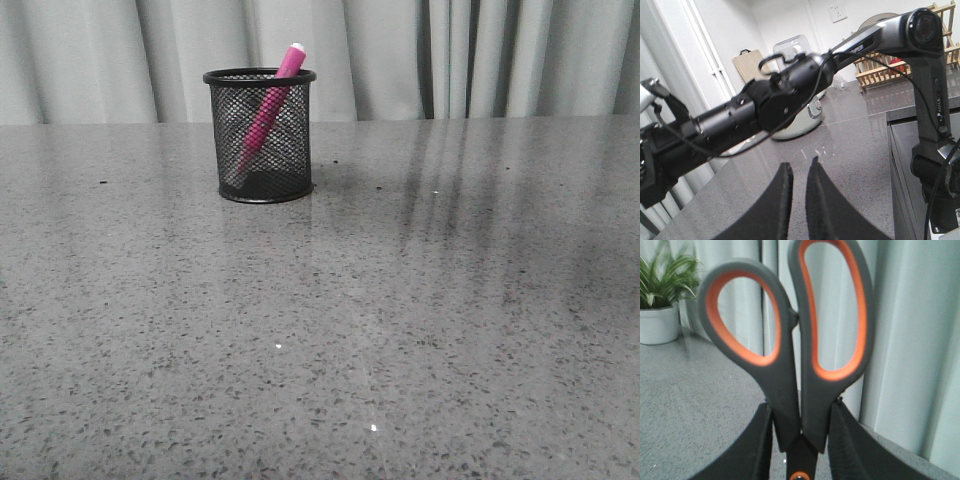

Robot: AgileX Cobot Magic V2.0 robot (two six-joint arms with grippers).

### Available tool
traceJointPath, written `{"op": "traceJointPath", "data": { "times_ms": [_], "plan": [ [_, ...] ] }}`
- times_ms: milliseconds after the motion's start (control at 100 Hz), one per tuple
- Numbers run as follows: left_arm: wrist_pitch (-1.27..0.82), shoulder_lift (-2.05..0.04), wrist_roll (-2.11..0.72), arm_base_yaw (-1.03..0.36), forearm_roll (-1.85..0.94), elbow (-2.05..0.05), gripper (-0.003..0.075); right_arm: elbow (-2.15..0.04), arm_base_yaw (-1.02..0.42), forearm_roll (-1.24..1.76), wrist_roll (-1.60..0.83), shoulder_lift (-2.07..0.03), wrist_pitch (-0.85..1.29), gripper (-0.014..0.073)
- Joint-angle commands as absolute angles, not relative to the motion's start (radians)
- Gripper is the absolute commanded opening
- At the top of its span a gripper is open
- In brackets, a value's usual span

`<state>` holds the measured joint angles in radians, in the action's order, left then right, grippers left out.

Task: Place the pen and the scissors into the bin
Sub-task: 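Lift the scissors upright with the right gripper, then lower the scissors blades-first into the mesh cup and release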

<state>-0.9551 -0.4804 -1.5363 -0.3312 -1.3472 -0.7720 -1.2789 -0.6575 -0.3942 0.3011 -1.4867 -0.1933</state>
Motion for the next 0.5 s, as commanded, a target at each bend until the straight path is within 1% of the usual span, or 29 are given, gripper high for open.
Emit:
{"op": "traceJointPath", "data": {
  "times_ms": [0, 250, 490],
  "plan": [
    [-0.942, -0.487, -1.509, -0.340, -1.409, -0.795, 0.0043, -1.290, -0.611, -0.362, 0.300, -1.499, -0.343, -0.0048],
    [-0.958, -0.487, -1.505, -0.340, -1.409, -0.795, 0.0043, -1.290, -0.541, -0.342, 0.300, -1.638, -0.481, -0.0048],
    [-0.958, -0.487, -1.505, -0.340, -1.380, -0.795, 0.0043, -1.290, -0.540, -0.342, 0.300, -1.757, -0.501, -0.0048]
  ]
}}
